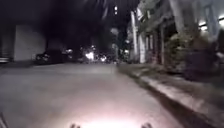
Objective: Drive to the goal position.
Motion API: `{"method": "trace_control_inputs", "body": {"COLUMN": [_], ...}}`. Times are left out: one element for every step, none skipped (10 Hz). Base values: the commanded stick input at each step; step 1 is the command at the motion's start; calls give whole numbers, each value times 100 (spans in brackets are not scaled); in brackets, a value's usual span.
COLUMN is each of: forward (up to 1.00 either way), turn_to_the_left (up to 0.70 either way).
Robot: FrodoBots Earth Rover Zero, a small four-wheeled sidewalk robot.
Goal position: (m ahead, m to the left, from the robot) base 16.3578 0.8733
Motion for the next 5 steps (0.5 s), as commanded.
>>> {"method": "trace_control_inputs", "body": {"forward": [70, 70, 70, 70, 70], "turn_to_the_left": [0, 0, 0, 0, 0]}}
